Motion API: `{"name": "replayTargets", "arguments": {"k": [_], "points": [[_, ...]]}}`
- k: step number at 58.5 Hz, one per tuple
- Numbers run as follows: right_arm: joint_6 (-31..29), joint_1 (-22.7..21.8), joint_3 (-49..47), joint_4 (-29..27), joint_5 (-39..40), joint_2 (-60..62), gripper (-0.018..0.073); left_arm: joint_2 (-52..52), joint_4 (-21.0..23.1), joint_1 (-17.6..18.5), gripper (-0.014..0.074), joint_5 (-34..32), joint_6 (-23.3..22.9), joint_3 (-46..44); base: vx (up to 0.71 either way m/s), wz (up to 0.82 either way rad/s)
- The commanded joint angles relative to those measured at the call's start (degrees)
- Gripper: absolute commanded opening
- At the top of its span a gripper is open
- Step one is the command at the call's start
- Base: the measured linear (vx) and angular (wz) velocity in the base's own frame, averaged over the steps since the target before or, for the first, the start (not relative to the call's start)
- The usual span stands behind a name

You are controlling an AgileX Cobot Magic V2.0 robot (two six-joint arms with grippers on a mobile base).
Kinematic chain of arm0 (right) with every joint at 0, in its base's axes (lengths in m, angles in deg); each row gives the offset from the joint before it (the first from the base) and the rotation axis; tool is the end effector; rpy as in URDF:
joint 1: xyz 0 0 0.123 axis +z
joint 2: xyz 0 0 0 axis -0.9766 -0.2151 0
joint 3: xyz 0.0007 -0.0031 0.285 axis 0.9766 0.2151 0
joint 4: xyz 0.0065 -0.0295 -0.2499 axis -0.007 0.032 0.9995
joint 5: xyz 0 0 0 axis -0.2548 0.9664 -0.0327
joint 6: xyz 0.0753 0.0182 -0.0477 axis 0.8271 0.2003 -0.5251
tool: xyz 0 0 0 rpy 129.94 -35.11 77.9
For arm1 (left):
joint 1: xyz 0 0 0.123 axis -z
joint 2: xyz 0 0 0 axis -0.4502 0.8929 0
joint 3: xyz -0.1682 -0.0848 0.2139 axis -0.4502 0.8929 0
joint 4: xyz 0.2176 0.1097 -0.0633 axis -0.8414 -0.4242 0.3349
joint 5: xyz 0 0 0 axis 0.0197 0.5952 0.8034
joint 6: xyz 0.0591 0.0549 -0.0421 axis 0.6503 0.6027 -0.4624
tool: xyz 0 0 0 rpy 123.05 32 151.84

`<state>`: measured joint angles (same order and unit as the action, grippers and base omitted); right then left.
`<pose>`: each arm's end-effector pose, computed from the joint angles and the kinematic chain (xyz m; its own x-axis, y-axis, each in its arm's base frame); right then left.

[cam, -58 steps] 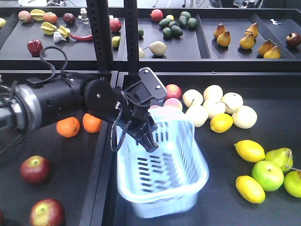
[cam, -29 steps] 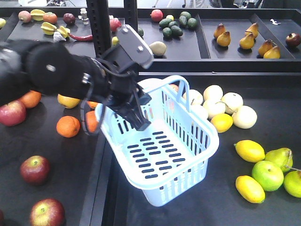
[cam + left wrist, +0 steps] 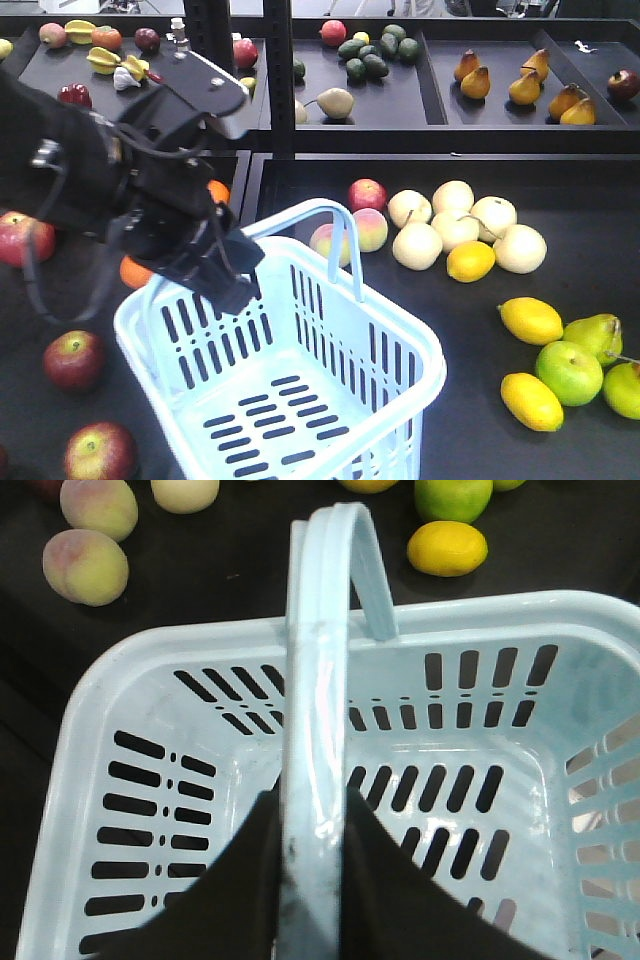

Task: Pick three apples into basket with both arms
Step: 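Swing the held basket toward the robot's left side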

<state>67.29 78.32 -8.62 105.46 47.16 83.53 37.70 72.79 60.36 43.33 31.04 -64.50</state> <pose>0.0560 -0.0047 0.1872 -0.1121 0.0773 -0.9907 0.0554 0.9959 0.0714 0.2244 -0.1725 0.3907 -0.5054 0.5822 -0.6369 0.7737 0.6325 -0.0358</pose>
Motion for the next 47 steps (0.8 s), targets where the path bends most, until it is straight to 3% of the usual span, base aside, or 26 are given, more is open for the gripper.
{"name": "replayTargets", "arguments": {"k": [1,13,31,47], "points": [[-0.62,-0.25,0.65,0.79,4.12,0.68,-0.0008,-5.67,1.59,0.26,-0.0008,-2.87,-1.22,-0.40,0.00,0.00],[-0.62,-0.25,0.65,0.79,4.12,0.68,-0.0008,-14.27,1.48,0.26,-0.0008,-5.50,-3.91,7.93,0.00,0.00],[-0.62,-0.25,0.65,0.79,4.09,0.68,-0.0008,-24.35,1.37,0.26,-0.0008,-13.04,-3.92,24.10,0.00,0.00],[-0.62,-0.25,0.65,0.79,4.09,0.68,-0.0008,-25.96,1.25,0.26,-0.0007,-13.77,-3.92,26.70,0.00,0.00]]}}
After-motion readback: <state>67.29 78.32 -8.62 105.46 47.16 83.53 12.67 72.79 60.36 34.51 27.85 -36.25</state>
